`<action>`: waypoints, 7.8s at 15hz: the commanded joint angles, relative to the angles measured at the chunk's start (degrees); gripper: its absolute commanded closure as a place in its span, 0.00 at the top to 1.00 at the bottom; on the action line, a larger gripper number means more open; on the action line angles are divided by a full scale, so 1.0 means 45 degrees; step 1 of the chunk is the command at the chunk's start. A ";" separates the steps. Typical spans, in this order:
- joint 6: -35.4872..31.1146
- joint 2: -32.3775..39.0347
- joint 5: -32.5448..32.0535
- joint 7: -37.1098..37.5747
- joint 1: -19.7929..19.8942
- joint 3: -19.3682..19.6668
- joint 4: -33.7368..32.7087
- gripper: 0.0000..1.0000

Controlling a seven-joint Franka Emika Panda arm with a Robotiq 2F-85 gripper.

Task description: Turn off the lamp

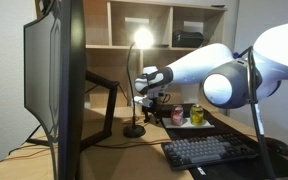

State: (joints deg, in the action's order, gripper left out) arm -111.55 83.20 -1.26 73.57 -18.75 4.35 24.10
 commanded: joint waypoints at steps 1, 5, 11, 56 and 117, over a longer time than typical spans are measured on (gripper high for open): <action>0.0673 -0.0032 0.0583 0.0092 0.0313 -0.0449 0.0715 1.00; 0.0830 0.0124 0.1061 0.0332 0.0482 -0.0586 0.0667 1.00; 0.1038 0.0444 0.0936 0.1087 0.0357 -0.0279 0.0617 1.00; -0.0089 0.1246 0.1030 0.0348 0.0403 -0.0706 -0.0225 0.05; -0.1467 0.0307 -0.0195 -0.2295 0.0658 -0.0703 0.0525 1.00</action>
State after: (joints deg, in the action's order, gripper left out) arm -112.94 84.58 -1.16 65.49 -16.15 0.53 23.57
